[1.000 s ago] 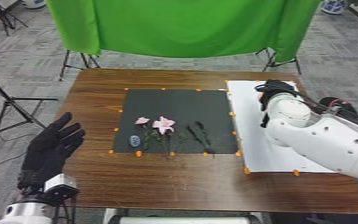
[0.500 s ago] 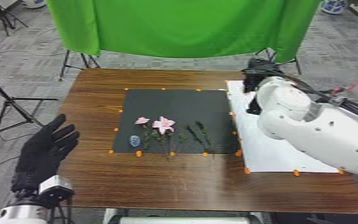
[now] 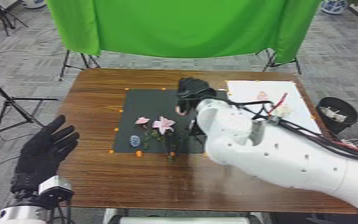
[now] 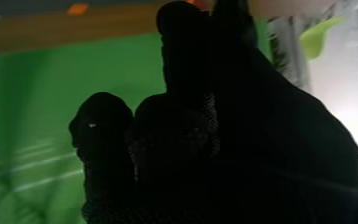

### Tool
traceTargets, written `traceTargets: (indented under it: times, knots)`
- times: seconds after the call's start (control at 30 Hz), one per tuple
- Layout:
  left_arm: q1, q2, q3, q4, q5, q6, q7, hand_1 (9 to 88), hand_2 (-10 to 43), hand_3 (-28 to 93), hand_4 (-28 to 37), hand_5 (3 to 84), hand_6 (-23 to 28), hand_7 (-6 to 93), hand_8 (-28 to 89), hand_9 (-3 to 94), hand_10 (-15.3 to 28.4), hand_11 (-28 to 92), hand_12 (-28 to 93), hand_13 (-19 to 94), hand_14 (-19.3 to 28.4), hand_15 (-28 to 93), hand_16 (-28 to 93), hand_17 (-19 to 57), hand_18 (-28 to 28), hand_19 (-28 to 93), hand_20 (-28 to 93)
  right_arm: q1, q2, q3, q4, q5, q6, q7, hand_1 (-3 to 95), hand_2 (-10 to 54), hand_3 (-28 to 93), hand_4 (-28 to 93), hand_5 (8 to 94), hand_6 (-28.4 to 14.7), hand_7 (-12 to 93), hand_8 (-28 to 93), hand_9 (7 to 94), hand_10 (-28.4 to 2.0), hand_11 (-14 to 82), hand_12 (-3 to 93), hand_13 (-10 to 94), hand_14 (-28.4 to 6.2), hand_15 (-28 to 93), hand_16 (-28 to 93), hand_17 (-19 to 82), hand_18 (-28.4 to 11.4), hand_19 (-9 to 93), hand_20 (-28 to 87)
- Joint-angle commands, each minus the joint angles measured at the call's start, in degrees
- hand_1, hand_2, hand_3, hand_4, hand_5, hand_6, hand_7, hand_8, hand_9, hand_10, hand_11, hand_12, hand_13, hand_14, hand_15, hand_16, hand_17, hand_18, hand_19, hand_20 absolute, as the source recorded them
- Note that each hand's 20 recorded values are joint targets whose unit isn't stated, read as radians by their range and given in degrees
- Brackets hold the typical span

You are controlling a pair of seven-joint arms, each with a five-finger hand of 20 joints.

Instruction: Arrange flowers

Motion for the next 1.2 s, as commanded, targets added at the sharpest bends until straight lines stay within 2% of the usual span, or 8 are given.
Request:
traceTargets:
  times: [0.03, 0.27, 0.4, 0.47, 0.67, 0.93, 1.0, 1.2]
  knots:
    - [0.8, -1.07, -0.59, -0.26, 0.72, -0.41, -1.29, 30.3, 6.9, 66, -20.7, 39.0, 10.4, 9.9, -8, 32.3, 18.9, 29, 10, 18, 23.8, 49, -11, -9.4, 20.6, 44, 8, -2.1, -1.7, -2.2, -0.1, -2.0, -0.7, 0.2, 61.6, -9.5, 73, -28, 79.0, -0.9, 27, 9, 91.5, -8.3, 10.1, 35.2, 83, -1.1, 76, 17, 60, -13.9, 93, 40]
    - [-0.2, -2.31, -0.79, -0.09, 2.22, -1.14, -3.31, 30.4, 6.9, 66, -20.8, 39.0, 10.4, 9.9, -8, 32.4, 19.0, 29, 10, 18, 23.8, 49, -11, -9.4, 20.5, 44, 8, -1.2, -1.4, -3.5, 0.5, -2.6, 0.8, 1.6, 61.5, -9.5, 74, -28, 78.4, -0.9, 28, 10, 91.2, -8.2, 10.2, 35.3, 83, -1.1, 76, 17, 60, -13.9, 93, 40]
    - [-0.6, -2.58, -0.39, -0.02, 2.51, -1.16, -3.63, 30.3, 6.8, 66, -20.8, 39.0, 10.3, 10.0, -8, 32.4, 19.0, 29, 10, 18, 23.8, 49, -11, -9.4, 20.6, 44, 8, -1.9, -1.4, -2.5, 0.4, -2.1, 0.7, 1.4, 61.3, -9.5, 74, -28, 78.1, -1.0, 28, 10, 91.2, -8.1, 10.3, 35.2, 83, -1.3, 76, 17, 60, -14.0, 93, 40]
    - [-0.6, -1.93, -0.12, 0.04, 2.10, -1.15, -3.35, 30.3, 6.8, 66, -20.9, 39.0, 10.4, 10.0, -8, 32.3, 19.0, 29, 11, 18, 23.9, 49, -11, -9.4, 20.6, 44, 8, -2.4, -1.4, -2.1, 0.1, -2.1, 1.0, 1.3, 61.4, -9.5, 74, -28, 78.0, -1.0, 28, 10, 91.2, -8.1, 10.4, 35.3, 83, -1.3, 76, 17, 60, -13.9, 93, 40]
    - [-0.9, -2.68, -0.11, 0.18, 2.92, -1.67, -4.43, 30.3, 6.8, 66, -20.9, 39.0, 10.4, 9.9, -8, 32.3, 18.9, 29, 10, 18, 23.8, 49, -11, -9.4, 20.6, 44, 8, -2.1, -1.3, -2.4, -0.6, -2.3, 1.7, 1.9, 61.3, -9.5, 74, -28, 78.0, -1.0, 28, 10, 91.2, -8.0, 10.6, 35.4, 83, -1.4, 76, 17, 60, -14.0, 93, 40]
    - [-1.5, -2.13, 0.58, 0.37, 2.88, -1.68, -4.61, 30.3, 6.9, 66, -20.8, 39.1, 10.4, 9.9, -8, 32.3, 18.9, 29, 10, 18, 23.8, 49, -11, -9.4, 20.6, 44, 8, -1.3, -1.0, -2.8, 0.5, -2.8, 2.4, 3.2, 61.5, -9.5, 73, -28, 78.1, -1.1, 28, 10, 91.4, -7.9, 10.8, 35.4, 83, -1.6, 76, 17, 60, -14.2, 93, 40]
    - [-1.4, -1.60, 0.95, 0.34, 2.29, -1.51, -3.94, 30.3, 6.9, 66, -20.8, 39.1, 10.4, 9.9, -8, 32.4, 19.0, 29, 10, 18, 23.8, 49, -11, -9.5, 20.6, 44, 8, -1.0, -0.8, -3.0, 0.4, -2.7, 2.7, 3.4, 61.5, -9.5, 73, -28, 78.1, -1.1, 28, 10, 91.3, -7.9, 10.9, 35.5, 83, -1.6, 76, 17, 60, -14.3, 93, 40]
    - [-1.3, -2.41, 0.52, 0.33, 3.19, -1.88, -4.75, 30.3, 6.9, 66, -20.8, 39.0, 10.4, 9.9, -8, 32.3, 19.0, 29, 10, 18, 23.8, 49, -11, -9.5, 20.6, 44, 8, -0.9, -0.9, -2.8, 0.4, -2.2, 2.1, 3.6, 61.7, -9.5, 73, -28, 78.2, -1.2, 27, 10, 91.4, -8.0, 11.0, 35.4, 83, -1.7, 76, 17, 60, -14.3, 93, 40]
